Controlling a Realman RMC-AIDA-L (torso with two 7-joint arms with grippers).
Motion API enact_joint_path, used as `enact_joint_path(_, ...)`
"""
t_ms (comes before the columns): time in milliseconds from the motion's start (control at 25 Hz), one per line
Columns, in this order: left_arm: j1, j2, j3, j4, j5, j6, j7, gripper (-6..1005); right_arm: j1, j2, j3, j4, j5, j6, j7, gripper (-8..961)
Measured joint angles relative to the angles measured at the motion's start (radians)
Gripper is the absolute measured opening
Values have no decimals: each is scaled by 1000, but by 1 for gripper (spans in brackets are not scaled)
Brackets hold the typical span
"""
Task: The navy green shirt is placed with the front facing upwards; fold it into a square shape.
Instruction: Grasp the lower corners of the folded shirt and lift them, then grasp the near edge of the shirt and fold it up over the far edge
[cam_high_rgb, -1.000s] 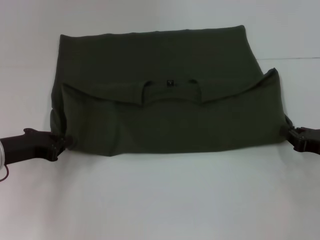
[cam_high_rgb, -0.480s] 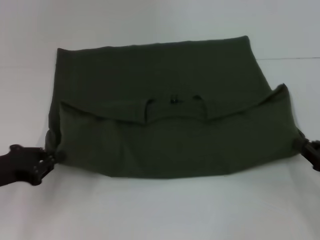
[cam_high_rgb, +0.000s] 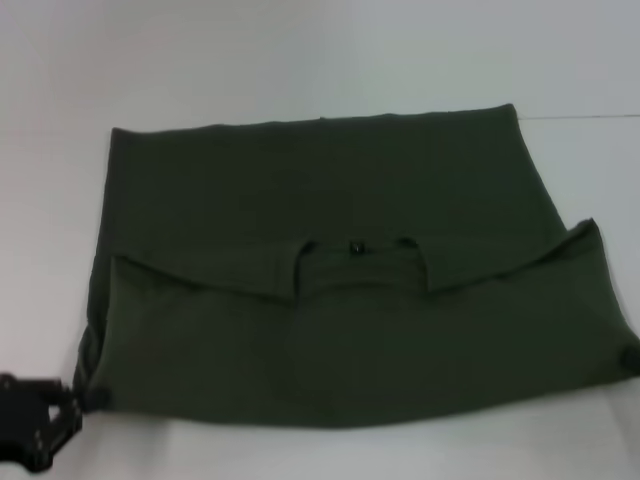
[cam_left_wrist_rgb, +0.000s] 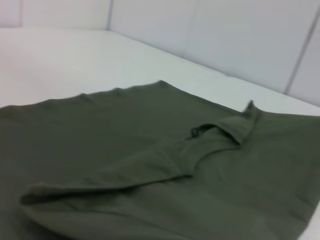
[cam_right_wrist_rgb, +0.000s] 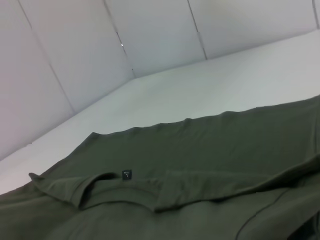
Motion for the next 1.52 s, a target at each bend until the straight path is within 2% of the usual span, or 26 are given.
enact_joint_path(280, 70, -20, -13, 17, 27, 52, 87, 78, -72, 1, -6, 1, -12, -111, -88, 55)
enact_joint_path(560, 97, -11, -141, 45, 29, 190, 116, 80, -114, 3, 14, 1, -61, -187, -142, 55)
enact_joint_path(800, 124, -8, -158, 90, 30, 260, 139, 83, -157, 4, 97, 1, -64, -265, -168, 55)
enact_joint_path(1320, 63, 11, -162, 43, 42, 235, 111, 88, -63, 0, 110, 23, -83, -220, -106, 56)
enact_joint_path(1520, 44, 17, -225, 24, 22, 214, 83, 90, -41, -8, 146, 19, -77, -220, -71, 55)
